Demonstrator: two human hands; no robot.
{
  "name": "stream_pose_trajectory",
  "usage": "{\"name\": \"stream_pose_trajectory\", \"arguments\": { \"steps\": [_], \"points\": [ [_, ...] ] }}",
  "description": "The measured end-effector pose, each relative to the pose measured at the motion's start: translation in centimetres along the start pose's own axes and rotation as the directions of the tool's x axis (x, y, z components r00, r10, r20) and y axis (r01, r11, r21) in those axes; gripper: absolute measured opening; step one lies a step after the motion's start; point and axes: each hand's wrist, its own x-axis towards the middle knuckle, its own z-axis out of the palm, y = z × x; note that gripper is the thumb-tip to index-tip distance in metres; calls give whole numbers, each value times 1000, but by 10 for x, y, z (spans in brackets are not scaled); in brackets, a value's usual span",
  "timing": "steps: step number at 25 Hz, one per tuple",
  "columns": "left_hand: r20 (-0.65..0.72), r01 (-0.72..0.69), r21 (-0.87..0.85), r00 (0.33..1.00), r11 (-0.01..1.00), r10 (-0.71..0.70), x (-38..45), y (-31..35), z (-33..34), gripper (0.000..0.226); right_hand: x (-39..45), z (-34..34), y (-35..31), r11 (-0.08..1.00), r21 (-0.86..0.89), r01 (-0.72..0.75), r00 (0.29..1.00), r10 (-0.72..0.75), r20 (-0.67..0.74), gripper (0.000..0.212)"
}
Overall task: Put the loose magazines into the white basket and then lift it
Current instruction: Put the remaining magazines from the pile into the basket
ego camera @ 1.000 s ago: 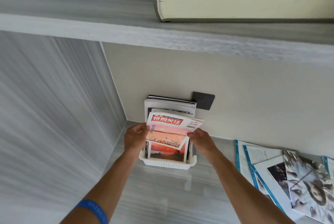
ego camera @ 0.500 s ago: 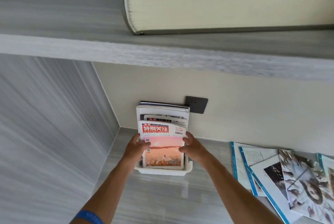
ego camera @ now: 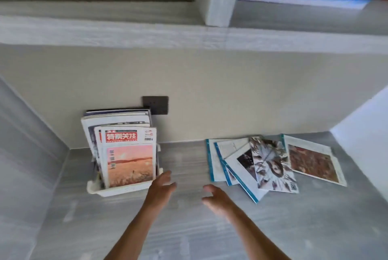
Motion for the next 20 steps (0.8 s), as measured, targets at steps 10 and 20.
{"name": "stream_pose_trajectory", "arguments": {
  "steps": [10,20],
  "points": [
    [159,35,150,985,988,-59,-49,17,207,49,1,-146,178,971,-217,-102,975,54,-216,71],
    [47,16,244,999,970,-29,-51,0,255,41,85,-211,214,884,-466,-15,950,-133,-283,77]
  ]
}}
